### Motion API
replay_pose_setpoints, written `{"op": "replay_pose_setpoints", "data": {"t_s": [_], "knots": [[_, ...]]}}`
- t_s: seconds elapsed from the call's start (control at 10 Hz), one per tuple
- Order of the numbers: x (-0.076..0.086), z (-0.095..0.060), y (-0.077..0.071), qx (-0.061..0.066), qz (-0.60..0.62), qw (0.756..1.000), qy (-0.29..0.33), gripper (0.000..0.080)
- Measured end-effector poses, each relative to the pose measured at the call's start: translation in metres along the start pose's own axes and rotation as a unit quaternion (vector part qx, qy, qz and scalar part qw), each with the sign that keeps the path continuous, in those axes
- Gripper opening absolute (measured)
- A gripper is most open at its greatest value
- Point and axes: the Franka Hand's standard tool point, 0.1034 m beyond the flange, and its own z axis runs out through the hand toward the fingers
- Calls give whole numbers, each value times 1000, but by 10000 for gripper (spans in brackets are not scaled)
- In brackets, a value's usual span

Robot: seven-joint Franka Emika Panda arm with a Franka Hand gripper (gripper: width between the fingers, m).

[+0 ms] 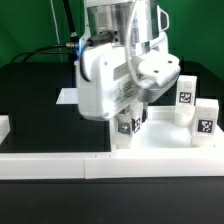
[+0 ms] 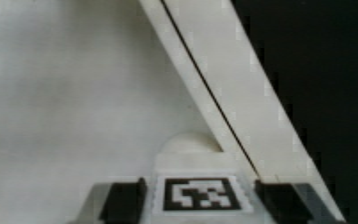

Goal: Assemble square table

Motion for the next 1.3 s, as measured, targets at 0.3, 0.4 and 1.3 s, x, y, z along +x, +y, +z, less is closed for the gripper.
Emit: {"op": "replay_pose_setpoints", "data": {"t_s": [0.3,0.4,1.3], "knots": [[1,0,-1,0,12,1000,-5,291],[0,0,0,-1,-1,1000,-5,291],[-2,0,6,-4,-457,889,-1,649]]}}
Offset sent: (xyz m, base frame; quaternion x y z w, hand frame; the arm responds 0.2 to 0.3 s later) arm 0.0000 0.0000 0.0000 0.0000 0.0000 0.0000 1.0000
